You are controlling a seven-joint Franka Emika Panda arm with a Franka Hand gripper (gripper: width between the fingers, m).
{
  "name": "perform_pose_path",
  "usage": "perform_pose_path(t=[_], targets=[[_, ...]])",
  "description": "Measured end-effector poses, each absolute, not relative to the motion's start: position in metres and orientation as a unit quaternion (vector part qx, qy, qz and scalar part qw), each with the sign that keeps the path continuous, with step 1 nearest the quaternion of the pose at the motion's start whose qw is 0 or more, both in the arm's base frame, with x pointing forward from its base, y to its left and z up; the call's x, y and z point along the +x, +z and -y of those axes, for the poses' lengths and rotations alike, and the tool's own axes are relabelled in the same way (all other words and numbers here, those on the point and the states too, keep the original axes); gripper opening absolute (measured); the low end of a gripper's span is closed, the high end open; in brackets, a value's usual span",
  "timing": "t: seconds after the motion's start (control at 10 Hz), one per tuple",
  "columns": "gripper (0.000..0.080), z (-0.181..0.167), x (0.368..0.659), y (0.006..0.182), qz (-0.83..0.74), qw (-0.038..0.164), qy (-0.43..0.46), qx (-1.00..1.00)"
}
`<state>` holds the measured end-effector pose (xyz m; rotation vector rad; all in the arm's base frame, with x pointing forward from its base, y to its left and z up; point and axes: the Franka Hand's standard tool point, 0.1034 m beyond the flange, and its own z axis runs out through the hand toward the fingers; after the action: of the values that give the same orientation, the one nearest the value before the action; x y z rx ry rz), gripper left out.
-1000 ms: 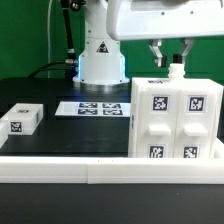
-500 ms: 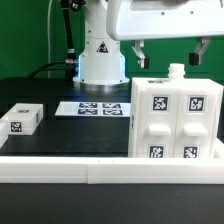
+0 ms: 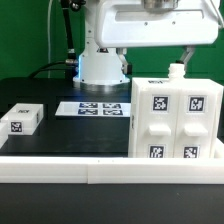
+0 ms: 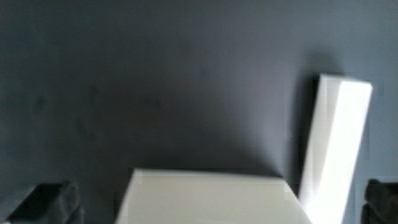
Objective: Assemble cabinet
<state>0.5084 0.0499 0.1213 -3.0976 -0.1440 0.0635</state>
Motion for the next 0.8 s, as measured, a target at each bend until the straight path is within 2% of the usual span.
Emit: perform_pose_path(t=[0.2, 0.6, 0.8], targets=[[0.0797, -0.037, 0.496, 0.11, 0.047, 0.017, 0.022, -0.999], [0.0797, -0.035, 0.498, 0.11, 0.048, 0.017, 0.021, -0.999], [0.0797, -0.018, 0.496, 0.109, 0.041, 0.015, 0.022, -0.999]])
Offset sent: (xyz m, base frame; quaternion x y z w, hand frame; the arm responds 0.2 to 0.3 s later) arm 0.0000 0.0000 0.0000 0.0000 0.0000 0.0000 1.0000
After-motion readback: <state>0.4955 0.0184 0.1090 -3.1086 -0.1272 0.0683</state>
